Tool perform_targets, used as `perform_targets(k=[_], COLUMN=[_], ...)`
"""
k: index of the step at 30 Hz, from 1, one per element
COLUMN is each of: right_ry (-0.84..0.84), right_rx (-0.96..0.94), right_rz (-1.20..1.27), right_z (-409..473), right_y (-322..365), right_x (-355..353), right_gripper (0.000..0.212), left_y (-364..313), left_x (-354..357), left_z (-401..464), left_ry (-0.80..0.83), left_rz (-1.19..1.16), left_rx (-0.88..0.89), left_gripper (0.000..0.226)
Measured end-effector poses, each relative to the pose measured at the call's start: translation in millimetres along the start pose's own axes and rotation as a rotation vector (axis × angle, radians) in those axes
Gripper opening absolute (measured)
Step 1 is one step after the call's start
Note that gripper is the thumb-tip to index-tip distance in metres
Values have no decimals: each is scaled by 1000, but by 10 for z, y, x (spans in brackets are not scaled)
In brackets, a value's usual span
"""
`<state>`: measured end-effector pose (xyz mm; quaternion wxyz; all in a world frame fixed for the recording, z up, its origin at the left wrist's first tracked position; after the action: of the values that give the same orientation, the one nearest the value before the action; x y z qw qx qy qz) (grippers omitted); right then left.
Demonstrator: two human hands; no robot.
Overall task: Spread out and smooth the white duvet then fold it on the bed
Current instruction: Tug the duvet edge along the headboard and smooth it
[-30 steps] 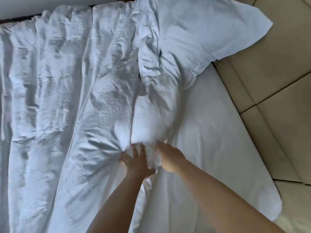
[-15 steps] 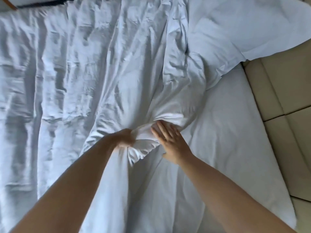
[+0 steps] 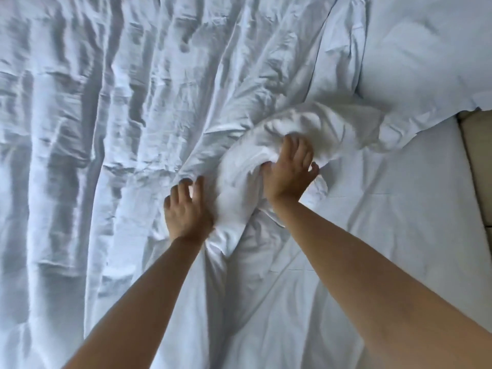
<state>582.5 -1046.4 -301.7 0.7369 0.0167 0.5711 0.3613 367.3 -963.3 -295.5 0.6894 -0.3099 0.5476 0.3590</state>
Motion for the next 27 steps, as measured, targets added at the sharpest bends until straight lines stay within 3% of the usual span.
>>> perform_targets(k=[1,3,5,6,8,9,11,13,16,19,21,24,27], right_ry=[152,479,722,774,753,709,658,714,824,684,532,487,587], right_rx=[67,-54,-242,-299,-420,-448,-391,-388,-637,-861,-933,-996,-1044], right_rz=[54,189,287,306,249,162,23,-11,-89,-279,-294,-246,-188], right_z=[-144,-477,-644,-652,-634,-660,-811,-1083,-1538,-1617,-1555,-1444,-1473], right_y=[-34,57,95,60,-37,-116,-315,-423,-558,-602,-495,-322,-174], right_x=[200,580,828,885,905,879,812,777,797,802,871,963,861], right_gripper=[59,60,56,57,65,70,77,91,116,81,54,56,53], left_y=[-161,-420,-502,-508,-482,-468,-455,-487,-498,-551,-529,-500,-470], left_x=[-46,20,236,373,598,695,829,872,1038,1089,1189,1189,1161], left_z=[-77,-272,-342,-378,-431,-431,-401,-388,-405,-365,-356,-379,-506], left_ry=[-98,-114,76,197,411,471,471,498,507,522,535,622,786], left_rz=[-5,-98,-132,-78,30,72,142,102,84,113,128,73,30], left_rx=[162,368,353,325,244,209,183,208,262,266,268,258,222], left_gripper=[51,43,46,60,85,85,73,69,79,62,62,88,118])
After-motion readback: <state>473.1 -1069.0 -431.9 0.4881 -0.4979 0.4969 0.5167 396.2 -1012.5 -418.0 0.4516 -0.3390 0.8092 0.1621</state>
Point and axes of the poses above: each hand's wrist, its own z-axis towards the middle knuckle, its own x-axis out of the palm, y = z × x, the point moved 9 cm from there along z, towards the middle knuckle, and after that the axes turned 8 degrees about -y, right-handed, at the moved point
